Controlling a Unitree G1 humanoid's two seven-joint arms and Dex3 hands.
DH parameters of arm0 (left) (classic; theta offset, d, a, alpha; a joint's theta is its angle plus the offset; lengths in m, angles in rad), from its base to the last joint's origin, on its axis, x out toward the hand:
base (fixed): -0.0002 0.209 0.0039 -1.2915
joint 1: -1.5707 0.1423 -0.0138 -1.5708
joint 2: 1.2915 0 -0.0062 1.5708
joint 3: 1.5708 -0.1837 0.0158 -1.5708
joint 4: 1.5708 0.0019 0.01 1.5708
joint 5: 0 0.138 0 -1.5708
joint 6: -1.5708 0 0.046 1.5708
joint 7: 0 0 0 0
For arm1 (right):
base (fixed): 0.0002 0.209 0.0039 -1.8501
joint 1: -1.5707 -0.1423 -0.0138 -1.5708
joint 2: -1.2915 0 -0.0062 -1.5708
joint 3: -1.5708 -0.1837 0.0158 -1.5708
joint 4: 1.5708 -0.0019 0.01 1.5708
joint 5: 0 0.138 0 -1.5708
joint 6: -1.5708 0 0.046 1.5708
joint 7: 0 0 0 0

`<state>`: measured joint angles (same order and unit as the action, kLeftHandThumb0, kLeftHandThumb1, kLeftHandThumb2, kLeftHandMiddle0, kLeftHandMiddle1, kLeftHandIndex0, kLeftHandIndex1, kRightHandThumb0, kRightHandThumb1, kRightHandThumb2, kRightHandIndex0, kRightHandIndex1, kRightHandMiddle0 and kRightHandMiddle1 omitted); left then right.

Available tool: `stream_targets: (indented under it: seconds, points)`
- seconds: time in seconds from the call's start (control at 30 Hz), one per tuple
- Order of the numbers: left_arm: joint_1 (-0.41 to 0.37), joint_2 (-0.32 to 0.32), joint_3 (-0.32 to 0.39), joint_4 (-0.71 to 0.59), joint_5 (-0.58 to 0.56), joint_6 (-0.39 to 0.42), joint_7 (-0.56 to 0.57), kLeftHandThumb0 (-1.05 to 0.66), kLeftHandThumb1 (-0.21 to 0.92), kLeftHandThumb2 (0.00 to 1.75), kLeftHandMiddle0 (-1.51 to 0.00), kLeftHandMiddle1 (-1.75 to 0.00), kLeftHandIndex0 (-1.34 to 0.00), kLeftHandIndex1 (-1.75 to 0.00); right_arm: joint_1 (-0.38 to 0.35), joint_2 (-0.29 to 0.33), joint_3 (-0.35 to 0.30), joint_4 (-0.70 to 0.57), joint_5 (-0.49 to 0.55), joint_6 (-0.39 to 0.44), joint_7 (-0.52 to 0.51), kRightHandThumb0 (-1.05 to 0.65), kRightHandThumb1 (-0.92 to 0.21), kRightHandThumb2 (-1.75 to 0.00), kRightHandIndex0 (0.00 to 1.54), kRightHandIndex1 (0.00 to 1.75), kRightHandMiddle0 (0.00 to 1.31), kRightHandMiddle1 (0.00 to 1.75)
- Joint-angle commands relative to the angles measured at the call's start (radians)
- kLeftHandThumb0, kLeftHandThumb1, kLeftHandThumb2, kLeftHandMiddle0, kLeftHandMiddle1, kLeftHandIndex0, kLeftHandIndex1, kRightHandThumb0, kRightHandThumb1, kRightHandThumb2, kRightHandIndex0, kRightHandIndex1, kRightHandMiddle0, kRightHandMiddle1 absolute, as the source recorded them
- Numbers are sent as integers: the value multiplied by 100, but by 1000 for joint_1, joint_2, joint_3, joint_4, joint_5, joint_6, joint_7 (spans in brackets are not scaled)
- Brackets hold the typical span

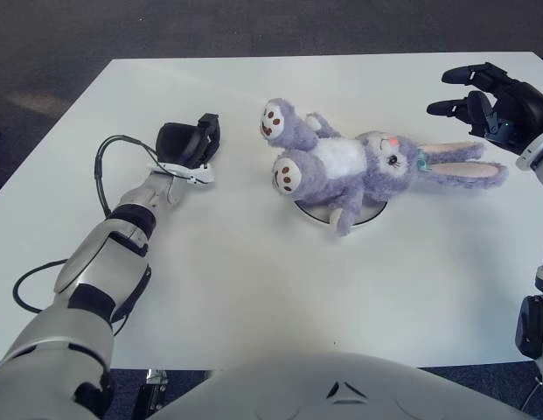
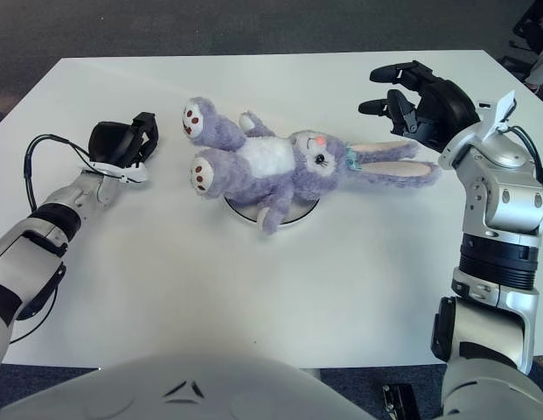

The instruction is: Put the doll into the plate.

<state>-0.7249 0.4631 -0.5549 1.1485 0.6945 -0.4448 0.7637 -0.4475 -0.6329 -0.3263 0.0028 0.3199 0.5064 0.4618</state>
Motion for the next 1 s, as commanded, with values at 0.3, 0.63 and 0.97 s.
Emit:
stream_targets:
  seconds: [0.3,0.63,0.97]
  points:
    - [120,-115,197,4,-275,-78,-316,-44,44,115,-120,-175,-52,-174,6,75,-51,96,-23,-82,-152,-13,-65,-83,49,140,34,172]
    - [129,-212,403,-23,-553,-84,-581,-42,53,105,-109,-175,-45,-175,17,58,-86,253,-53,-183,-196,-1,-52,-101,54,152,32,174]
    - [119,-284,546,-61,-720,-37,-729,-42,53,104,-110,-175,-44,-175,88,113,-77,230,-77,-170,-279,-1,-49,-105,57,154,32,173]
